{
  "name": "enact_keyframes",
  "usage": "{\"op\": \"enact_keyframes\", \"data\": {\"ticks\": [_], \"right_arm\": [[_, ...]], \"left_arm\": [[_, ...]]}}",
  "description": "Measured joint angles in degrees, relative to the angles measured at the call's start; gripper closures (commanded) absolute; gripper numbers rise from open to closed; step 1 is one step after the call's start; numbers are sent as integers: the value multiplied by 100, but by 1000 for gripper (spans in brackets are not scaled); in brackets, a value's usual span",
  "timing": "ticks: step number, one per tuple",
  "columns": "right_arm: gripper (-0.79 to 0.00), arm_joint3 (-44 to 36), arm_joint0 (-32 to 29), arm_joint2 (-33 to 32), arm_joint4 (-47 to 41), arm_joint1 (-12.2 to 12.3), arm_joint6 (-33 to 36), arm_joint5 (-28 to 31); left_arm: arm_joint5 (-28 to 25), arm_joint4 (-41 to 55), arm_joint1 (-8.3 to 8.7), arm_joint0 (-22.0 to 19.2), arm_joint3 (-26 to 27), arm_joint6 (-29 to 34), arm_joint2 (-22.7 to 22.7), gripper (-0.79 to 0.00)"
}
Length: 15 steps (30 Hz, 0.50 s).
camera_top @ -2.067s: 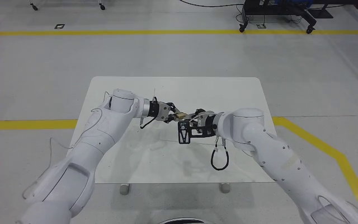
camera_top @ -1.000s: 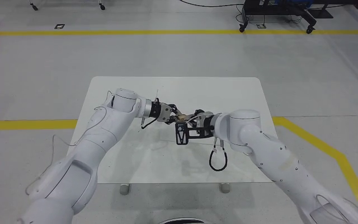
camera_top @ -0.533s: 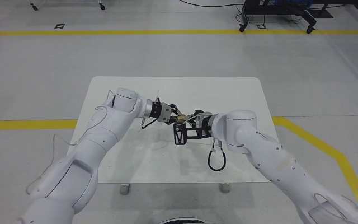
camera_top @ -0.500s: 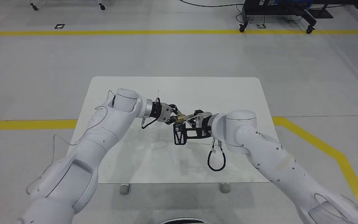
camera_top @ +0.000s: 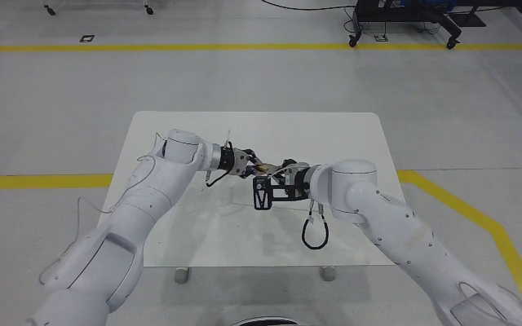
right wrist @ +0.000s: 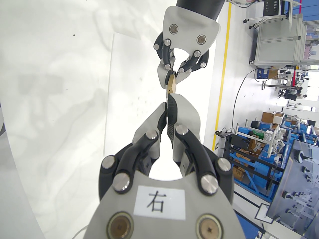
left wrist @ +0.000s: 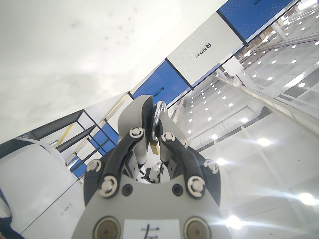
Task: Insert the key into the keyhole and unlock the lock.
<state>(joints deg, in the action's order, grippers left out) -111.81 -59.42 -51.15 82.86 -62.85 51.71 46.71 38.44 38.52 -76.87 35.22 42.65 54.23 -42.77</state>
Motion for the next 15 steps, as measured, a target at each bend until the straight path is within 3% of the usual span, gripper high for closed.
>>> {"op": "enact_keyframes", "data": {"ticks": [7, 15], "right_arm": [[0, -185, -251, -80, 613, 64, 148, -118], [0, -257, -273, -40, 702, 58, 284, -84]], "left_arm": [[217, 124, 76, 114, 319, 62, -170, 0], [281, 72, 97, 190, 512, 75, -175, 0]]}}
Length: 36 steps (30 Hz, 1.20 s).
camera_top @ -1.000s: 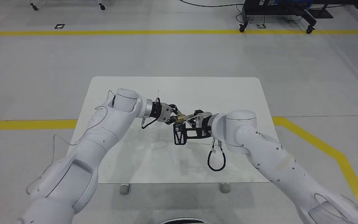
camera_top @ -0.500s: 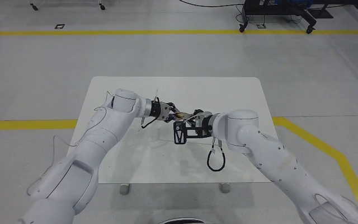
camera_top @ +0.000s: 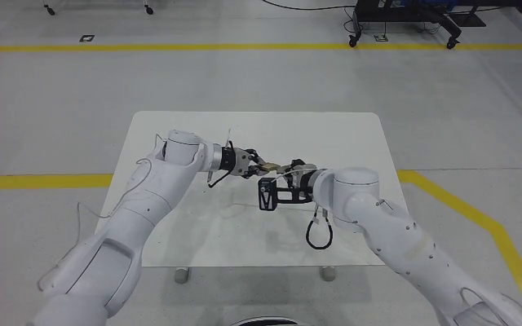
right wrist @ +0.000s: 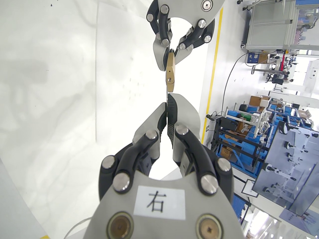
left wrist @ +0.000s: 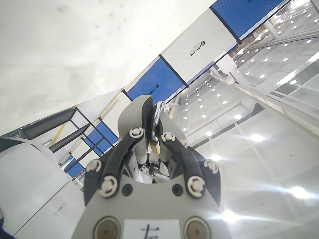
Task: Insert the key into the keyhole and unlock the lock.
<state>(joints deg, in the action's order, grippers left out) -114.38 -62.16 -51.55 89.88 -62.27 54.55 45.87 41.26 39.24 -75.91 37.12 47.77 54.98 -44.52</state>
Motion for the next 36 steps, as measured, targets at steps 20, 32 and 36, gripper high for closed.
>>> {"op": "enact_keyframes", "data": {"ticks": [20, 32, 36], "right_arm": [[0, 204, 243, 238, -151, -97, 299, 82], [0, 213, 300, 354, -133, -120, 277, 108], [0, 273, 354, 443, -138, -141, 290, 95]], "left_arm": [[38, -136, 30, 11, 75, 143, 17, 0], [43, -210, 28, 3, 61, 255, 73, 0], [27, -225, 38, 9, 72, 294, 68, 0]]}}
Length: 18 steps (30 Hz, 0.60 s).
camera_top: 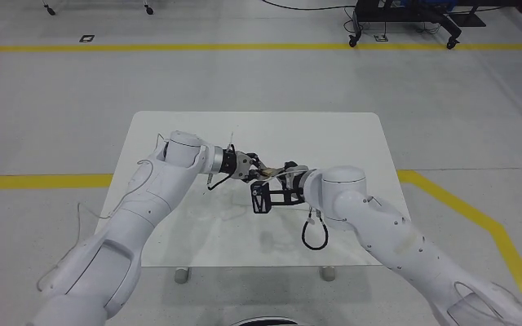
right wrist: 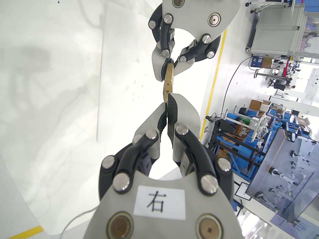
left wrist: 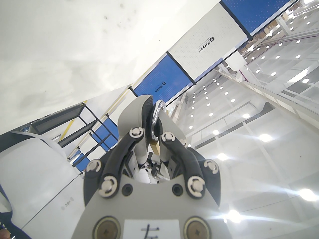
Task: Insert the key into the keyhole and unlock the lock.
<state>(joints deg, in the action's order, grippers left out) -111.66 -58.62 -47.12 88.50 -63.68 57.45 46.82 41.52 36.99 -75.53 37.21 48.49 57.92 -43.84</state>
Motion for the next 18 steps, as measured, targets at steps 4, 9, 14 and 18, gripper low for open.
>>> {"op": "enact_keyframes", "data": {"ticks": [4, 9, 14, 18], "right_arm": [[0, 56, 56, 53, -40, -19, 10, -9], [0, 105, 116, 141, -57, -43, 13, -12], [-259, 222, 193, 213, -137, -78, 30, -31], [-785, 253, 210, 179, -249, -91, 14, -79]], "left_arm": [[7, -19, 10, 12, -4, 29, -1, 0], [13, -22, 17, 26, 22, 68, -1, 0], [-2, -6, 28, 37, 30, 100, -22, 0], [-19, 19, 38, 45, 3, 98, -55, 0]]}}
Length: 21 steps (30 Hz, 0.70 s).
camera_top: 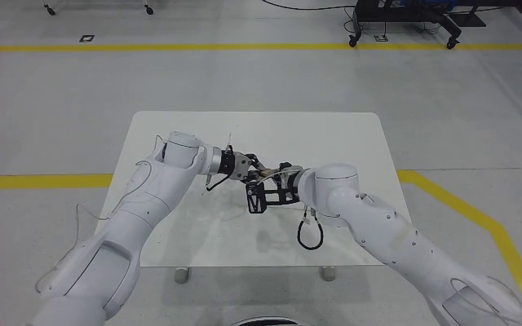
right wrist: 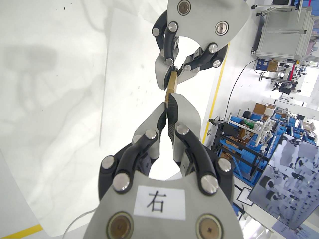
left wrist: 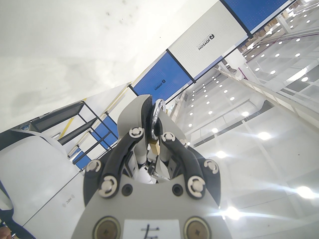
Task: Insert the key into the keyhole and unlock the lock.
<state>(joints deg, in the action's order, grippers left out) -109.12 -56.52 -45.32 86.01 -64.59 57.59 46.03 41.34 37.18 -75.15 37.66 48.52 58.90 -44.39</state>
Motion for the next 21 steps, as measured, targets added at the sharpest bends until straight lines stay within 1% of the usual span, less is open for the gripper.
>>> {"op": "enact_keyframes", "data": {"ticks": [3, 6, 8, 13, 16, 21], "right_arm": [[-785, -43, -60, -151, -107, 15, -123, -135], [-785, -93, -207, -451, -232, 59, -355, -375], [-785, -111, -284, -587, -272, 78, -475, -462], [-785, -110, -277, -570, -270, 77, -459, -454], [-785, -110, -277, -571, -270, 77, -459, -454], [-785, -110, -277, -571, -270, 77, -459, -454]], "left_arm": [[-60, 41, 6, 11, -29, -52, -46, 0], [-194, 96, 7, 32, -51, -96, -94, 0], [-350, 159, 3, 45, -102, -131, -142, 0], [-908, 442, -31, 113, -258, -276, -304, 0], [-959, 467, -64, 106, -241, -232, -265, 0], [-861, 496, -88, 85, -232, -183, -226, 0]]}}
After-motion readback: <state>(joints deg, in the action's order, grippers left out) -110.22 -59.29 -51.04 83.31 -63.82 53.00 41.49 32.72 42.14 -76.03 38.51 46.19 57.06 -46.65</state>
